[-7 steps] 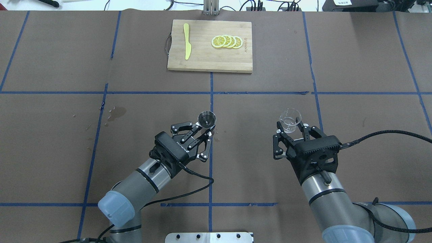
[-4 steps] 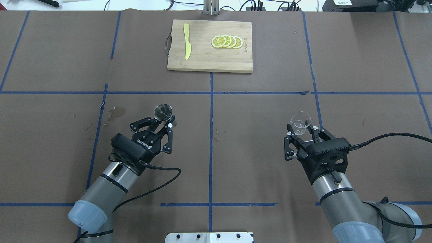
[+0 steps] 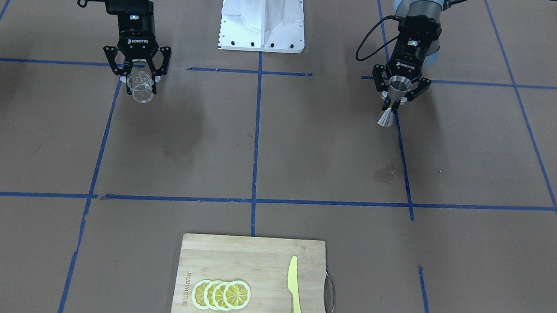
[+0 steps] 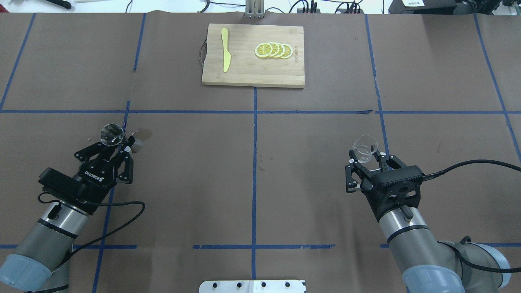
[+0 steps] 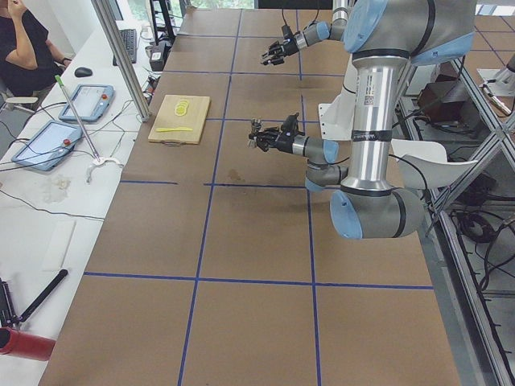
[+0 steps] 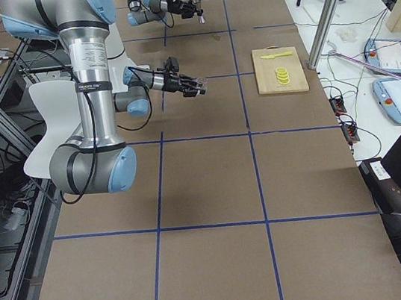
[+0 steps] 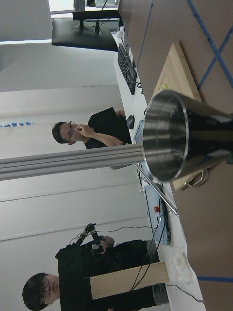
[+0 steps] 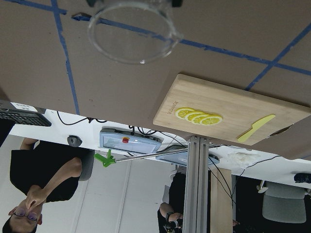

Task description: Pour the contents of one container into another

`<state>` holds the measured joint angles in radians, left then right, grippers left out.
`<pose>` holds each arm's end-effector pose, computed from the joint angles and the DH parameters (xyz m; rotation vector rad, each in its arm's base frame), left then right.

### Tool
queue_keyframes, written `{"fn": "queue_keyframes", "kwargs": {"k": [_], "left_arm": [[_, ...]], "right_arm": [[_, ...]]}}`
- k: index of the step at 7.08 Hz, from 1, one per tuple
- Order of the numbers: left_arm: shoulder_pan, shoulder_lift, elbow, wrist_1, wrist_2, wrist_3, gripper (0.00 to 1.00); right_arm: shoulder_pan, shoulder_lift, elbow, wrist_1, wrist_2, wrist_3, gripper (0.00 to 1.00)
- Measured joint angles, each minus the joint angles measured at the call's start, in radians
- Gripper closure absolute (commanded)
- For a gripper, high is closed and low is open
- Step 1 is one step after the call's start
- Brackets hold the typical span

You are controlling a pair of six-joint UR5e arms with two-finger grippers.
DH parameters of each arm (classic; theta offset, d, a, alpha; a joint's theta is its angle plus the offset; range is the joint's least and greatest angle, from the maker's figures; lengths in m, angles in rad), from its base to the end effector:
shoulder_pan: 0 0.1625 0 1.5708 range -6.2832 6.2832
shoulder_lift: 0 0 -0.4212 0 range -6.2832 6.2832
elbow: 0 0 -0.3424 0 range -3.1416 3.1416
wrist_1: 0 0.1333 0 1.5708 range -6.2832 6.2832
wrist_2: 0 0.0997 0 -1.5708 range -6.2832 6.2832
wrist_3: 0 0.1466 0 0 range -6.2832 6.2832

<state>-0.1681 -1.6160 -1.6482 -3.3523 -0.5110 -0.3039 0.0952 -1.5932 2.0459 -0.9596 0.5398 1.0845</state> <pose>0.3447 -0.3234 0.4237 1.5568 0.7677 -0.2047 -0.3863 -0.2971 0.3832 1.1512 -0.6494 0.2149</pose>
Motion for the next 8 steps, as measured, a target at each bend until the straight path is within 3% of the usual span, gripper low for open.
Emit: {"fn": "queue_keyframes", "kwargs": {"k": [3, 6, 8], "left_arm": [[0.011, 0.139, 0.033, -0.001, 0.063, -0.021, 1.0], [0.053, 0.16, 0.091, -0.007, 0.078, -0.349, 1.0], [0.082, 0.175, 0.121, -0.008, 0.126, -0.461, 1.0]], "right_arm": [[0.0, -0.001, -0.009, 0.0, 0.0, 0.0, 1.0], [0.0, -0.001, -0.01, 0.001, 0.0, 0.001, 1.0], [-0.001, -0.001, -0.01, 0.001, 0.0, 0.001, 1.0]]}}
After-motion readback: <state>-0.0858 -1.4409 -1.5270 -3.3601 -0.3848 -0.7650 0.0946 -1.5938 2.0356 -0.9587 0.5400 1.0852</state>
